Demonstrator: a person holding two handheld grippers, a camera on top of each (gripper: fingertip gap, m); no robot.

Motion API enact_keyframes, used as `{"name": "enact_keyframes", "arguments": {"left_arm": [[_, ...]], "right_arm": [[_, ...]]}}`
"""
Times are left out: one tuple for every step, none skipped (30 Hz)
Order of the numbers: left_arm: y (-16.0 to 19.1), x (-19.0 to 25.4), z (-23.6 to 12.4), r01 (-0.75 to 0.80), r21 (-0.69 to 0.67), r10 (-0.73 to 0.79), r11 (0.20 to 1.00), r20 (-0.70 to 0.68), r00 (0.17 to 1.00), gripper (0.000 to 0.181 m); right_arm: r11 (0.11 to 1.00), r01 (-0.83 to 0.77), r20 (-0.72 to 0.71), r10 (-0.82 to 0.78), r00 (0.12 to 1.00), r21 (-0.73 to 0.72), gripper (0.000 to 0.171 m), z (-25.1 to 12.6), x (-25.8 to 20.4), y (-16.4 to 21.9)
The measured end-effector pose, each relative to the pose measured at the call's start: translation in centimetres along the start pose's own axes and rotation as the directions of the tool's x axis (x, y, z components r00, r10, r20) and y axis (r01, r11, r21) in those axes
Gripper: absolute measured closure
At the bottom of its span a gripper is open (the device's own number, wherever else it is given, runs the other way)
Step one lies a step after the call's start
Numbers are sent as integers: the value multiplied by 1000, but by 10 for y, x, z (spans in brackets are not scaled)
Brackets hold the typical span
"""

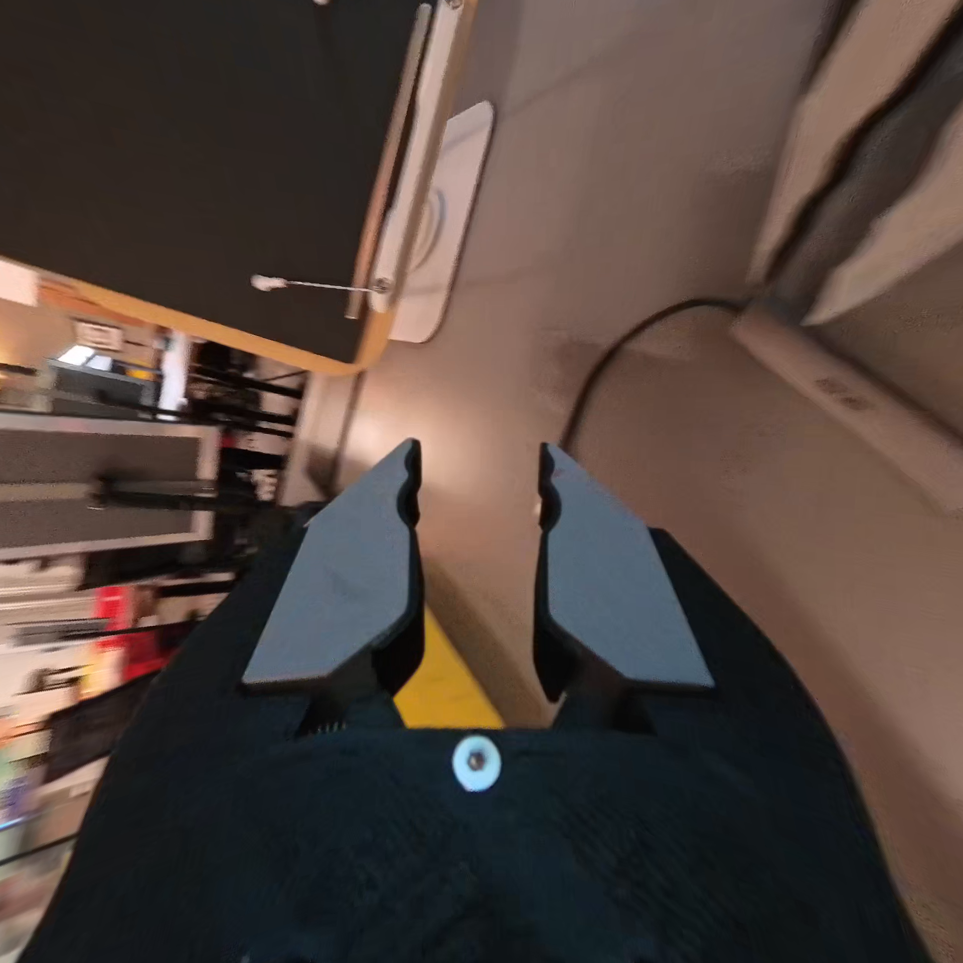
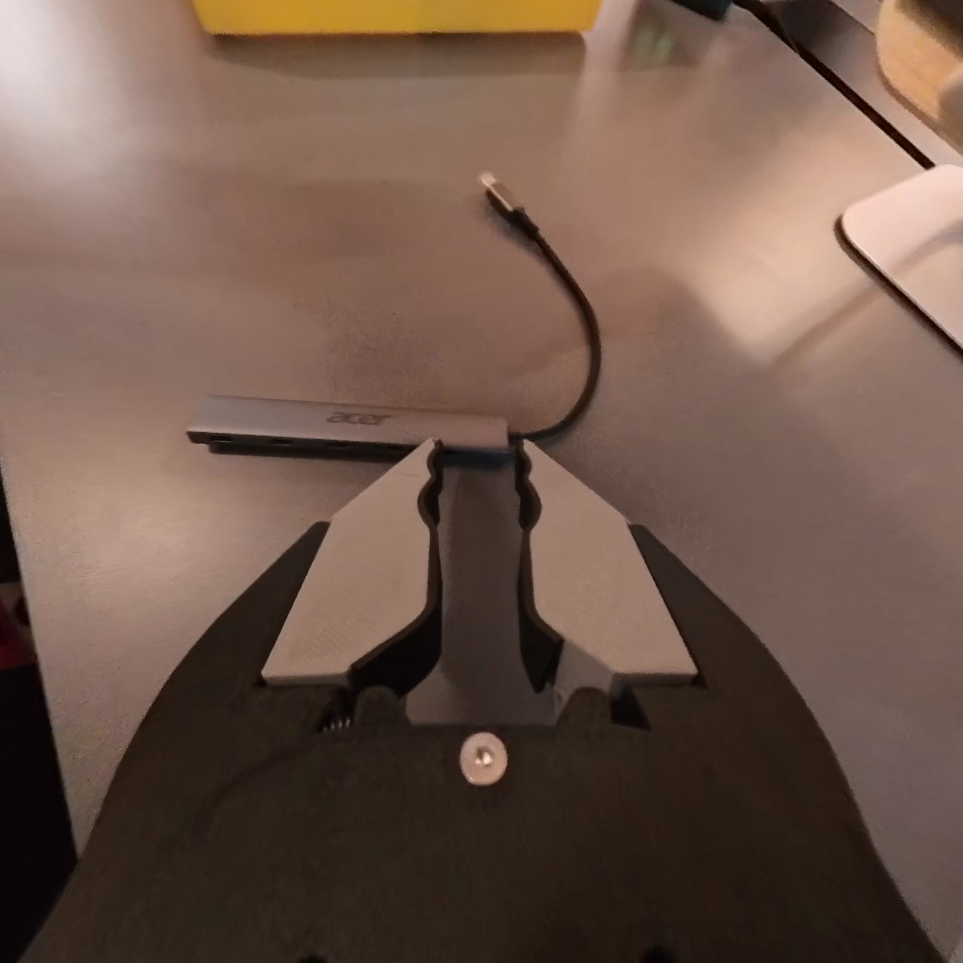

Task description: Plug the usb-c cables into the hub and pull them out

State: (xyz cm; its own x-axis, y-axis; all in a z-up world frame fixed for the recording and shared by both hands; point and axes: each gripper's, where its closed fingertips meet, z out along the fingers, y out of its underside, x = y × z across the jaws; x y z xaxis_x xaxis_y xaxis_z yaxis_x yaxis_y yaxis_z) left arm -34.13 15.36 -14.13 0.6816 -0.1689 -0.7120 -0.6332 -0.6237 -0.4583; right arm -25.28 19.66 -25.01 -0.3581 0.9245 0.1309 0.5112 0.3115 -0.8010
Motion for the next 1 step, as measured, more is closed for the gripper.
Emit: {"name": "enact_keyframes", "arguments": {"left_arm": [[2, 19, -6, 56, 18, -55, 998, -53, 997, 140]], "right_arm": [[1000, -10, -12, 10, 1000, -10, 145, 0, 3, 2]]}}
